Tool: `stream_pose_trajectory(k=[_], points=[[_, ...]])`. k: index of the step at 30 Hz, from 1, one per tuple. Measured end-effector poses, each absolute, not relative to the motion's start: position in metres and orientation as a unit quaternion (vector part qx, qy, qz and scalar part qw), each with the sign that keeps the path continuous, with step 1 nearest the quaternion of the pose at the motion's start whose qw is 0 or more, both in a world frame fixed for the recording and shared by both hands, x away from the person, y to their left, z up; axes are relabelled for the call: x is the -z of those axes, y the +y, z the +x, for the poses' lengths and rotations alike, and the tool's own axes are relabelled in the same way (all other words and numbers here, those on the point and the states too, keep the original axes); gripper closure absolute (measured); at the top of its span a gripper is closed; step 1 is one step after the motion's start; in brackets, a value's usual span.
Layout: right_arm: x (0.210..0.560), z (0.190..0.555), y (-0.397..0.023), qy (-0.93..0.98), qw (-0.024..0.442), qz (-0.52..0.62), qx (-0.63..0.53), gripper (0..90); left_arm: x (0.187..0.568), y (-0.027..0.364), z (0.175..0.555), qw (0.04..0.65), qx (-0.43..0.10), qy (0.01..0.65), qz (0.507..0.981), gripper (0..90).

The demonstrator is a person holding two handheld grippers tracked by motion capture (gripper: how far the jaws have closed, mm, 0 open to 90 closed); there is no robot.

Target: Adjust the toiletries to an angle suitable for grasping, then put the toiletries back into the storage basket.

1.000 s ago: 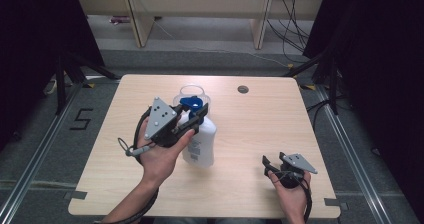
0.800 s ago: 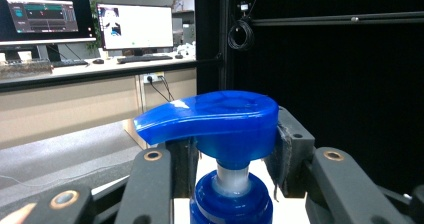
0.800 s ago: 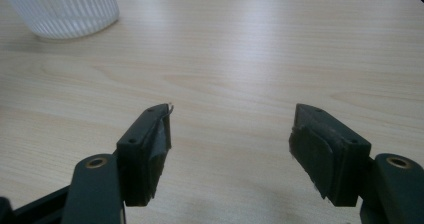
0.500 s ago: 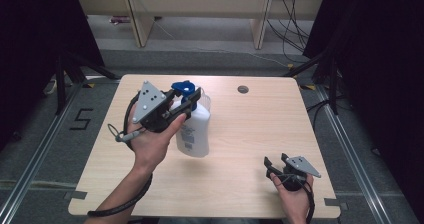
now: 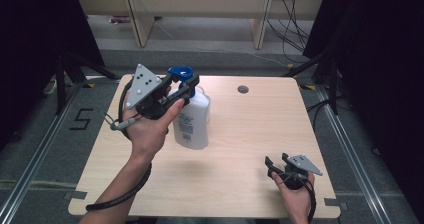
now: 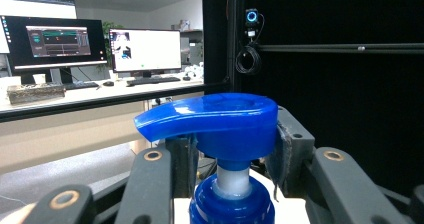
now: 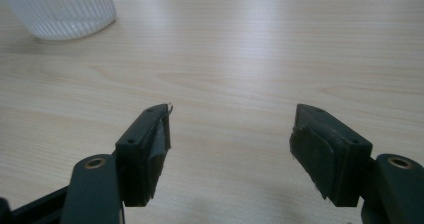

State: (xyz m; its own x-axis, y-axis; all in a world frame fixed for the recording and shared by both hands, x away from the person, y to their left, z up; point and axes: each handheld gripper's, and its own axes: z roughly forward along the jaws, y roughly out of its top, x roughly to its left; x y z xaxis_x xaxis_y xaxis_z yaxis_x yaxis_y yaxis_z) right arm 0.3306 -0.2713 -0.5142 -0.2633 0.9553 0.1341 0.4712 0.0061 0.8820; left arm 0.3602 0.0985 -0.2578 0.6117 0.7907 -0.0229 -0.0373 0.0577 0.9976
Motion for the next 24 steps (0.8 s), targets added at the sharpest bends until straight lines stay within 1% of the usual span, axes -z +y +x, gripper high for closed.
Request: stream_pose_trajectory(k=[1, 2, 3, 4, 5, 7, 8, 10, 11, 13, 17, 18, 21, 23, 24], points=[[0.514, 0.331, -0.272, 0.662, 0.271, 0.536, -0.448, 32.4, 0.258, 0.098, 0.360, 0.657, -0.315, 0.307, 0.612, 59.7], [0.515, 0.330, -0.269, 0.645, 0.271, 0.552, -0.453, 32.4, 0.258, 0.098, 0.360, 0.657, -0.315, 0.307, 0.612, 59.7], [0.512, 0.329, -0.269, 0.655, 0.264, 0.561, -0.432, 32.4, 0.258, 0.098, 0.360, 0.658, -0.314, 0.309, 0.611, 59.7], [0.514, 0.333, -0.271, 0.659, 0.279, 0.545, -0.438, 32.5, 0.258, 0.099, 0.359, 0.658, -0.313, 0.309, 0.611, 59.7], [0.515, 0.334, -0.271, 0.660, 0.271, 0.544, -0.442, 32.5, 0.258, 0.100, 0.359, 0.658, -0.312, 0.311, 0.611, 59.7], [0.515, 0.335, -0.270, 0.659, 0.277, 0.541, -0.442, 32.5, 0.258, 0.100, 0.360, 0.660, -0.312, 0.312, 0.608, 59.6], [0.514, 0.334, -0.269, 0.660, 0.267, 0.544, -0.445, 32.4, 0.258, 0.100, 0.360, 0.662, -0.312, 0.311, 0.607, 59.6], [0.513, 0.331, -0.266, 0.655, 0.262, 0.559, -0.436, 32.5, 0.257, 0.101, 0.360, 0.664, -0.313, 0.311, 0.604, 59.6], [0.513, 0.331, -0.266, 0.655, 0.262, 0.559, -0.436, 32.5, 0.257, 0.101, 0.360, 0.664, -0.313, 0.311, 0.604, 59.7], [0.514, 0.335, -0.268, 0.666, 0.277, 0.536, -0.438, 33.0, 0.256, 0.101, 0.362, 0.665, -0.314, 0.312, 0.601, 59.7], [0.513, 0.334, -0.267, 0.671, 0.277, 0.538, -0.430, 33.2, 0.256, 0.102, 0.367, 0.666, -0.314, 0.314, 0.600, 59.6], [0.513, 0.333, -0.264, 0.664, 0.270, 0.549, -0.431, 33.3, 0.256, 0.103, 0.368, 0.665, -0.314, 0.315, 0.600, 59.7], [0.514, 0.336, -0.265, 0.672, 0.275, 0.534, -0.434, 33.4, 0.256, 0.104, 0.371, 0.664, -0.316, 0.317, 0.599, 59.6], [0.513, 0.333, -0.262, 0.661, 0.268, 0.555, -0.428, 33.3, 0.257, 0.104, 0.374, 0.662, -0.321, 0.319, 0.598, 59.6], [0.513, 0.335, -0.266, 0.671, 0.290, 0.534, -0.425, 33.3, 0.257, 0.104, 0.375, 0.662, -0.322, 0.320, 0.597, 59.7]])
